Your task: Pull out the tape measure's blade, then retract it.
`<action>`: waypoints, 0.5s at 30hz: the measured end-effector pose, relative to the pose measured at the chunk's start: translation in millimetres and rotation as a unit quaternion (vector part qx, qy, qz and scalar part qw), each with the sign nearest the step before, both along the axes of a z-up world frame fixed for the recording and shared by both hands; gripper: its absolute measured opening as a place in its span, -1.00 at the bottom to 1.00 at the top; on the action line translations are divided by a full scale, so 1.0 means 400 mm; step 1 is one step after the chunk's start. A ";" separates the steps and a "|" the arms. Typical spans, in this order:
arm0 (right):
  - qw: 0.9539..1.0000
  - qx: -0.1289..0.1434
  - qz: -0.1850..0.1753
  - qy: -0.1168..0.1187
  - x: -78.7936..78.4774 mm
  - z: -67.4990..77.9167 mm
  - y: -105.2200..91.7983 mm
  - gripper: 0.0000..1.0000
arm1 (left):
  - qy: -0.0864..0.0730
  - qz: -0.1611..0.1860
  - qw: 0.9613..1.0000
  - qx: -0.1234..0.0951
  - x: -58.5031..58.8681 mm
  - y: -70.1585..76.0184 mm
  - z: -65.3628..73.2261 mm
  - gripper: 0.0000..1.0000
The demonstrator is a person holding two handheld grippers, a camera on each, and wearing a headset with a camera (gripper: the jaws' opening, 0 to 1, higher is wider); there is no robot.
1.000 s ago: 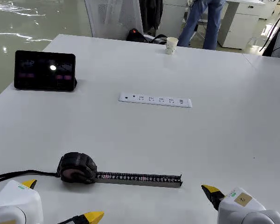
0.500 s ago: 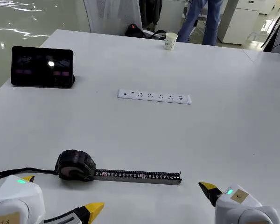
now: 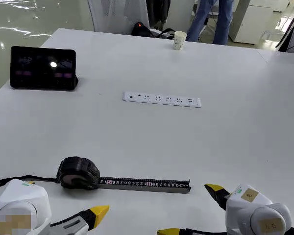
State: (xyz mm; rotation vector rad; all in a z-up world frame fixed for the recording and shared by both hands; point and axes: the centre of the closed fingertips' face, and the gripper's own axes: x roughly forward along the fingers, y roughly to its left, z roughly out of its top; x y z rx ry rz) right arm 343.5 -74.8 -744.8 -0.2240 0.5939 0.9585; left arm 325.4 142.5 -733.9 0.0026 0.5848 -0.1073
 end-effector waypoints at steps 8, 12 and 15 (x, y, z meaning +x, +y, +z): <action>0.999 -0.016 0.043 0.015 -0.006 -0.019 -0.012 0.82 | -0.001 0.014 1.000 -0.001 0.024 0.005 -0.004 0.97; 0.997 -0.023 0.071 0.013 -0.005 -0.022 -0.019 0.74 | -0.005 0.020 1.000 0.001 0.040 0.009 0.000 0.97; 0.996 -0.027 0.087 0.008 -0.001 -0.023 -0.023 0.70 | -0.005 0.020 1.000 0.006 0.053 0.011 0.000 0.96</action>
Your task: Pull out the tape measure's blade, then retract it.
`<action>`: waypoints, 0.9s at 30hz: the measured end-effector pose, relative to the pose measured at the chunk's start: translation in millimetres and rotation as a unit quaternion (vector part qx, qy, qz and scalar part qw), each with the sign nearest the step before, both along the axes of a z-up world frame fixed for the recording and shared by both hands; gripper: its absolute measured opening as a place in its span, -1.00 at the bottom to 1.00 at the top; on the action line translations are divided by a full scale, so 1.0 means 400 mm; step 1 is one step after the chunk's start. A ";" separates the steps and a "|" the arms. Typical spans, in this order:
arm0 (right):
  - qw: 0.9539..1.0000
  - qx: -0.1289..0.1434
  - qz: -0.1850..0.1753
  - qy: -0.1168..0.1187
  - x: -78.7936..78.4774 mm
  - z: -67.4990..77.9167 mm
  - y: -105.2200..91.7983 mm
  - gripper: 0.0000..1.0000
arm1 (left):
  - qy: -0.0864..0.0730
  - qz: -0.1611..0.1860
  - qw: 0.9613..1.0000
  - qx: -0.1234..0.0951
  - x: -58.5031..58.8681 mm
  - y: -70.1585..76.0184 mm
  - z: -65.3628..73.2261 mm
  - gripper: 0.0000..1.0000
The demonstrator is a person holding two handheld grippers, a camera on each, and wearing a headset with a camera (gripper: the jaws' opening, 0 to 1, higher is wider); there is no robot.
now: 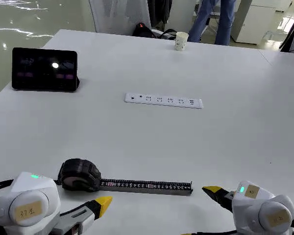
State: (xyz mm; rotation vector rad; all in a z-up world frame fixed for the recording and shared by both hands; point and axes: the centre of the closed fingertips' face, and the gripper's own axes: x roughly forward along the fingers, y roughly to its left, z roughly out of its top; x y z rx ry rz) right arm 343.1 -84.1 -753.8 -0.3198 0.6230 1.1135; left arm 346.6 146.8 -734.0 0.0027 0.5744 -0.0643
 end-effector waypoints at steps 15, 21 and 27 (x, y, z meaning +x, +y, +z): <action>0.997 -0.027 0.076 -0.011 0.040 -0.024 -0.019 0.45 | -0.007 0.014 1.000 -0.002 0.046 0.013 0.002 0.97; 0.994 -0.039 0.102 -0.013 0.055 -0.029 -0.027 0.34 | -0.007 0.024 1.000 -0.005 0.063 0.029 0.000 0.93; 0.991 -0.049 0.121 -0.020 0.073 -0.031 -0.035 0.22 | -0.004 0.027 1.000 -0.008 0.075 0.031 -0.006 0.91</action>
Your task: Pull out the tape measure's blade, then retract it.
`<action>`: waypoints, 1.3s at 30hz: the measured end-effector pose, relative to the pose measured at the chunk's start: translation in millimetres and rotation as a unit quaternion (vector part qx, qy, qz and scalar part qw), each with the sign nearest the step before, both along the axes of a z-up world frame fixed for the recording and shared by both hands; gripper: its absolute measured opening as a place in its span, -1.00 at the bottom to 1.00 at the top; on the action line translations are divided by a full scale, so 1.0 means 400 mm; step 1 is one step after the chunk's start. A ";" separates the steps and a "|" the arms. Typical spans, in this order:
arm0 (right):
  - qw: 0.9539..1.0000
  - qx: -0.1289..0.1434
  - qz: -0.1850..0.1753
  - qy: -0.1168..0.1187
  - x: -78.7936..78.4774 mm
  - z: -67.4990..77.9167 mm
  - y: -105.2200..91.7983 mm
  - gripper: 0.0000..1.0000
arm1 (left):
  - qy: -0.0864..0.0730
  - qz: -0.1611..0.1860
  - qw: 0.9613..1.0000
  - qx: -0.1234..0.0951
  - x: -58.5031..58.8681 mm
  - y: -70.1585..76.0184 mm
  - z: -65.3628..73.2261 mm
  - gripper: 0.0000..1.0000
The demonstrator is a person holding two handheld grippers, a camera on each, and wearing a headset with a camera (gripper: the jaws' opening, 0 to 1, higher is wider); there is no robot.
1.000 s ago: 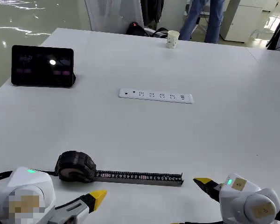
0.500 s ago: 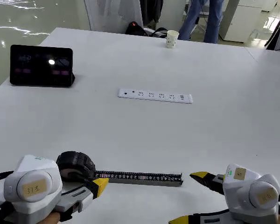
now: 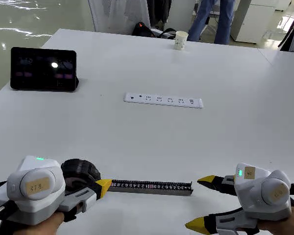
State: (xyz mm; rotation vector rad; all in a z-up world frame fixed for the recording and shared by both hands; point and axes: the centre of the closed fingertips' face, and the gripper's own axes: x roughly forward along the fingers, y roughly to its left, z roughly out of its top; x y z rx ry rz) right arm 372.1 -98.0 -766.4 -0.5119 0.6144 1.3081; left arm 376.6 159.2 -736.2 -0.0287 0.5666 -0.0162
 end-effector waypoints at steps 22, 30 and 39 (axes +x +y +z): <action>0.999 -0.024 0.039 -0.017 0.073 -0.042 -0.004 -0.22 | 0.022 0.029 0.999 -0.009 0.025 0.017 -0.037 0.64; 0.997 -0.043 0.060 -0.027 0.084 -0.061 0.005 -0.38 | 0.029 0.034 0.999 -0.017 0.033 0.021 -0.046 0.46; 0.996 -0.049 0.075 -0.026 0.092 -0.076 0.019 -0.55 | 0.034 0.035 0.999 -0.020 0.036 0.021 -0.056 0.30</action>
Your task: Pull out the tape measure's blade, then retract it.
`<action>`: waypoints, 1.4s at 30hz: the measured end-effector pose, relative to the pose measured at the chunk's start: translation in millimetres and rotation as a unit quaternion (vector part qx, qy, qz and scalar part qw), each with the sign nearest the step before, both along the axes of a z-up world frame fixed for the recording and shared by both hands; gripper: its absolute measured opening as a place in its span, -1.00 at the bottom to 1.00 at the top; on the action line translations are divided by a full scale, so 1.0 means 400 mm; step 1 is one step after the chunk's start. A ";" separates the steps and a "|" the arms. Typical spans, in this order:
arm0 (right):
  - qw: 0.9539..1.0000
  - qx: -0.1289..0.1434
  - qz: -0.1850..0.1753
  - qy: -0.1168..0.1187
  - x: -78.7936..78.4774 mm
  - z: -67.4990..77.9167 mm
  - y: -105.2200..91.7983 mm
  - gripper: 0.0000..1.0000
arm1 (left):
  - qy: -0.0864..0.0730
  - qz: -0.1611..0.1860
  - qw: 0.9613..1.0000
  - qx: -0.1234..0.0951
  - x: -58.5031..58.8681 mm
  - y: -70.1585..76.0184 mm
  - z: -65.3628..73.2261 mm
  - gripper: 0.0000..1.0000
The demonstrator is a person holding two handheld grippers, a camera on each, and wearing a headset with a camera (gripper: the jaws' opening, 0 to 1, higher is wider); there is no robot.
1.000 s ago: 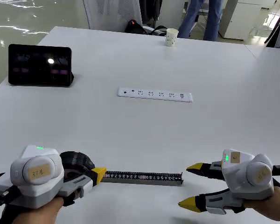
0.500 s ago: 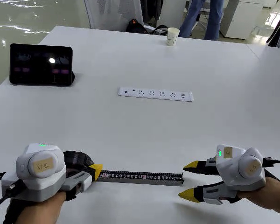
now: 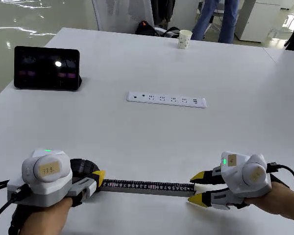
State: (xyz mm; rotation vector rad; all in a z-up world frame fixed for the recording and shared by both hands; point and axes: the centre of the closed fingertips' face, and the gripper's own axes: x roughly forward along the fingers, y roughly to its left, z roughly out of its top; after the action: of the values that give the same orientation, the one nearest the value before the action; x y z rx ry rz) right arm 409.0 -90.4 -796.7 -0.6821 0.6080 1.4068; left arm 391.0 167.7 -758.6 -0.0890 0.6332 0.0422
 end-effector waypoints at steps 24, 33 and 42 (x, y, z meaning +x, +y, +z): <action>0.999 -0.003 0.025 0.021 0.015 -0.030 -0.004 -0.74 | 0.009 0.006 1.000 -0.010 0.015 -0.007 -0.018 0.21; 0.999 0.001 0.020 0.031 0.022 -0.040 -0.008 -0.74 | 0.015 0.004 1.000 -0.007 0.017 -0.007 -0.023 0.22; 0.999 0.002 0.012 0.035 0.029 -0.043 -0.011 -0.74 | 0.019 0.003 1.000 -0.005 0.016 -0.008 -0.026 0.23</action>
State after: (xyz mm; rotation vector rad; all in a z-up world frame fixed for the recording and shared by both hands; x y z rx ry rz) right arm 420.5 -94.8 -813.9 -0.6413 0.6538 1.4597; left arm 397.3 164.6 -768.8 -0.0996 0.6721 0.0466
